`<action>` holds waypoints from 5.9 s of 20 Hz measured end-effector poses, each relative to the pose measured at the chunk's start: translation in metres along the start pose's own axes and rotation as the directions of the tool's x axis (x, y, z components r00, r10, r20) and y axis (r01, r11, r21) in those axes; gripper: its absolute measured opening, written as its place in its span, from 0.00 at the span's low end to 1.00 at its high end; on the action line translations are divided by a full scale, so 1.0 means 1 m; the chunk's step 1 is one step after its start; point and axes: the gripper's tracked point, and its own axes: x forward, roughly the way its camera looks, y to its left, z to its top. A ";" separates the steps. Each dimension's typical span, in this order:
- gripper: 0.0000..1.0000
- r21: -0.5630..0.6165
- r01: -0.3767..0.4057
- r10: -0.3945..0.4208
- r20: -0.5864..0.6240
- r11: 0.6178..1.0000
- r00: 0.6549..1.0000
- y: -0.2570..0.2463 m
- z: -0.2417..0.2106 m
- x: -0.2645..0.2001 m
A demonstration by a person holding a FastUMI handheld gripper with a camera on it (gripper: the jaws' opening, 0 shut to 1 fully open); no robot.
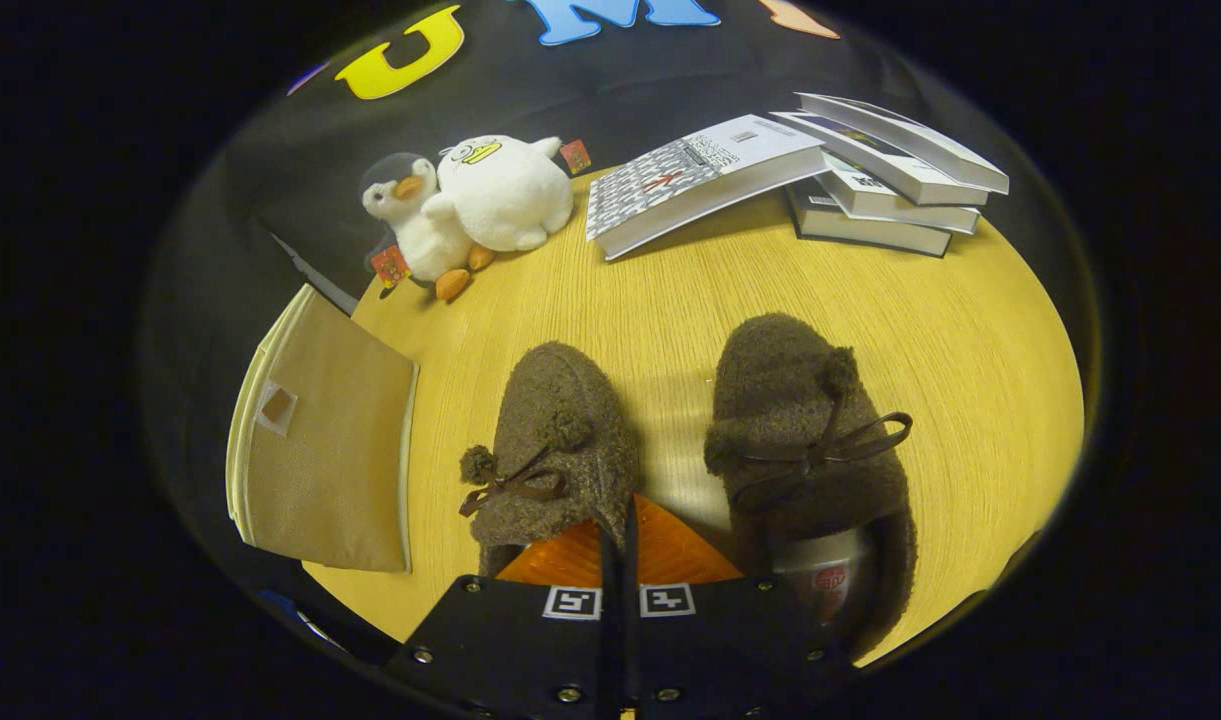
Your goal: Open the storage box then place both shoes into the box .Put the left shoe in first, then the right shoe, with the right side of both shoes facing outward in a uniform manner.
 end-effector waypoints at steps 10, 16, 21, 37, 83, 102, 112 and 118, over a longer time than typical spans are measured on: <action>0.00 0.063 -0.082 0.081 0.028 0.995 0.996 0.069 0.040 -0.044; 0.00 0.052 -0.138 0.133 0.089 0.989 0.987 0.139 0.085 -0.076; 0.00 0.003 -0.182 0.181 0.113 0.983 0.977 0.205 0.106 -0.086; 0.00 -0.068 -0.227 0.228 0.008 0.972 0.974 0.350 0.049 -0.003; 0.97 -0.340 -0.045 0.146 0.279 0.940 0.949 0.170 0.080 -0.100; 0.98 -0.343 0.251 -0.198 0.182 0.905 0.963 -0.080 0.044 -0.100; 0.98 -0.330 0.265 -0.267 0.038 0.906 0.963 -0.137 -0.004 -0.063; 0.76 -0.273 0.193 -0.207 -0.021 0.942 0.978 -0.131 -0.017 -0.047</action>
